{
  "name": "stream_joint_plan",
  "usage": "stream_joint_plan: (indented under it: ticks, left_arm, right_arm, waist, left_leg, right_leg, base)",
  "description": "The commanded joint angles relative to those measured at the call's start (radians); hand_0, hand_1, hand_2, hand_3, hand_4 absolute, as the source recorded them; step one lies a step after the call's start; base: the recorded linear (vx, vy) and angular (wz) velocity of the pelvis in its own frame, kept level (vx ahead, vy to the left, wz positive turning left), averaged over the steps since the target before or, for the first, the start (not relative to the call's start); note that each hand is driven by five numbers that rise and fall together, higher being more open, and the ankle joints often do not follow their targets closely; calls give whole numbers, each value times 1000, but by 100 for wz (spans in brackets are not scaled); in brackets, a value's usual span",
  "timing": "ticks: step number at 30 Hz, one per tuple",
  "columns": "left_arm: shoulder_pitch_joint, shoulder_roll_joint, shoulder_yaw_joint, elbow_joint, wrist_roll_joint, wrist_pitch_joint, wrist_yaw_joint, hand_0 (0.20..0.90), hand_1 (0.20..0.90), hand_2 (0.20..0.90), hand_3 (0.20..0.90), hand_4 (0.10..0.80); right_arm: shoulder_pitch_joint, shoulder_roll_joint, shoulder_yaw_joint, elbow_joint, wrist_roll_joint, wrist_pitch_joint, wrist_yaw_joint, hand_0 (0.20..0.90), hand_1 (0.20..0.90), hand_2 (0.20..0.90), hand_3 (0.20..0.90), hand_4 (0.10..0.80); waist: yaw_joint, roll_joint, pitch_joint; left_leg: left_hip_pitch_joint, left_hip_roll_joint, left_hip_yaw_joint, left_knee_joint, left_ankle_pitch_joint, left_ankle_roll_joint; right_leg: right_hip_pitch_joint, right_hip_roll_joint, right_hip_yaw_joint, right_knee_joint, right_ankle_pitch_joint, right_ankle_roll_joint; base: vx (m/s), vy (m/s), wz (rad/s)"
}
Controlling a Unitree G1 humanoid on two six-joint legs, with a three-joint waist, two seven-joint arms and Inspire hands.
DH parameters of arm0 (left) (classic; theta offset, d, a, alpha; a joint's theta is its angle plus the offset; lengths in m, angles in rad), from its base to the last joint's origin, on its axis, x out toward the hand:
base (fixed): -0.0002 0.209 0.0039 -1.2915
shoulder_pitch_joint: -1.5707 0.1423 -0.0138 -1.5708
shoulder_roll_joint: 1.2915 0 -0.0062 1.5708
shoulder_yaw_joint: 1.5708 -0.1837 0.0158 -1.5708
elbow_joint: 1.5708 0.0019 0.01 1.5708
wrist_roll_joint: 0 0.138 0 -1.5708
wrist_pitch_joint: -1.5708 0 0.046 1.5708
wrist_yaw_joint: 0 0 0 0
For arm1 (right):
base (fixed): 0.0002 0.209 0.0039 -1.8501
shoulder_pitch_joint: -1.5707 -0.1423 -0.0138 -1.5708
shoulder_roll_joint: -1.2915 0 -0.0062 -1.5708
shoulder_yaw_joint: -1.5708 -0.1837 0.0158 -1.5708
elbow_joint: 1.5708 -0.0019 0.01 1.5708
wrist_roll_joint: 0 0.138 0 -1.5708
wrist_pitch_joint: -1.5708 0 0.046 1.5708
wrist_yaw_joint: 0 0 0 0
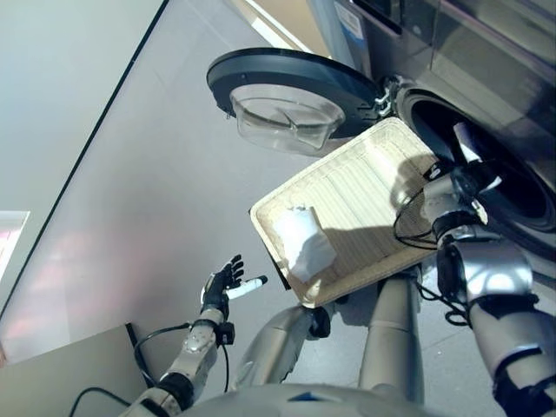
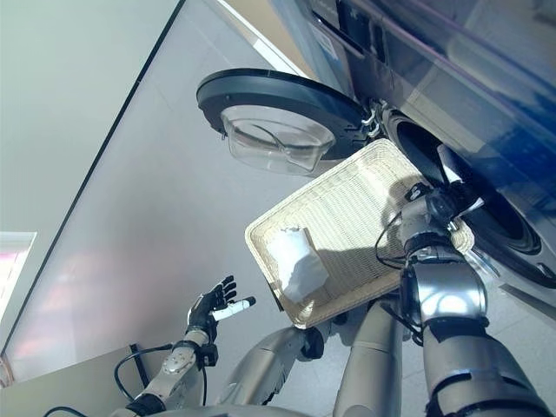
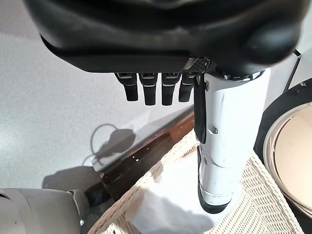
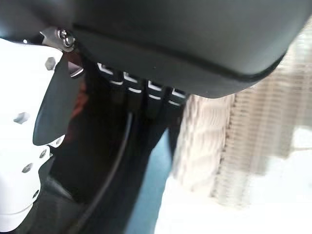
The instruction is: Pick up the clothes and place them into the washing machine
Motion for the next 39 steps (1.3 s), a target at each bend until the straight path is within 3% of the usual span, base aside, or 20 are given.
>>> stream_joint_plan:
  ticks: [1, 9, 17, 23, 27, 32, 36, 37, 39]
  left_arm:
    - [-16, 25, 118, 103, -8, -41, 27, 900, 900, 900, 900, 800]
    - [-28, 21, 141, 125, -8, -49, 36, 900, 900, 900, 900, 800]
    - [-39, 29, 176, 120, 19, -61, 59, 900, 900, 900, 900, 800]
    - [-44, 37, 224, 118, 27, -77, 89, 900, 900, 900, 900, 800]
    - [-53, 47, 248, 108, 45, -83, 117, 900, 900, 900, 900, 800]
    - [-68, 58, 258, 79, 65, -88, 140, 900, 900, 900, 900, 800]
    - [-66, 81, 264, -46, 92, -95, 153, 900, 900, 900, 900, 800]
    - [-62, 90, 265, -73, 102, -97, 153, 900, 900, 900, 900, 800]
    - [-59, 97, 263, -113, 111, -98, 153, 900, 900, 900, 900, 800]
  right_arm:
    - [57, 56, 53, -62, -48, -47, 23, 900, 900, 900, 900, 800]
    - [187, 152, 82, -142, -85, -54, 39, 900, 900, 900, 900, 800]
    - [292, 194, 213, -185, -347, 15, 38, 900, 900, 900, 900, 800]
    - [383, 215, 344, -271, -621, 73, 18, 900, 900, 900, 900, 800]
    - [394, 221, 369, -218, -708, 93, -5, 900, 900, 900, 900, 800]
    - [375, 224, 350, -122, -690, 97, -6, 900, 900, 900, 900, 800]
    - [327, 218, 303, 11, -652, 106, -39, 900, 900, 900, 900, 800]
    - [316, 214, 300, 33, -649, 111, -42, 900, 900, 900, 900, 800]
    - [306, 212, 291, 50, -642, 113, -42, 900, 900, 900, 900, 800]
  waist:
    - [25, -20, -40]
    - [17, -46, -34]
    - [15, -99, -16]
    - [20, -183, 9]
    - [40, -226, 26]
    - [70, -258, 49]
    - [118, -277, 80]
    - [127, -280, 81]
    - [137, -280, 92]
  left_leg:
    - [-124, 30, -34, 100, -22, -80]
    - [-124, 33, -41, 104, -20, -79]
    - [-120, 38, -62, 117, -14, -77]
    - [-95, 46, -103, 111, 1, -79]
    - [-85, 48, -133, 105, 11, -81]
    - [-80, 45, -166, 104, 21, -84]
    - [-83, 33, -206, 102, 32, -87]
    - [-74, 30, -219, 109, 1, -92]
    - [-90, 28, -221, 105, 36, -88]
  right_leg:
    - [45, 67, -66, -54, -14, -81]
    - [61, 71, -76, -64, -11, -83]
    - [89, 75, -101, -81, 1, -83]
    - [150, 75, -153, -115, 12, -82]
    - [185, 68, -197, -132, 15, -78]
    - [213, 57, -243, -143, 13, -78]
    - [234, 38, -301, -140, 5, -79]
    - [244, 37, -300, -128, -30, -70]
    - [239, 28, -323, -137, 0, -78]
  base:
    - [0, 0, 0]
    - [1, -6, 2]
    - [-11, -38, 6]
    - [3, -88, 15]
    - [14, -83, 27]
    - [3, -70, 23]
    - [20, -42, 37]
    - [-10, -4, 37]
    - [-1, -9, 33]
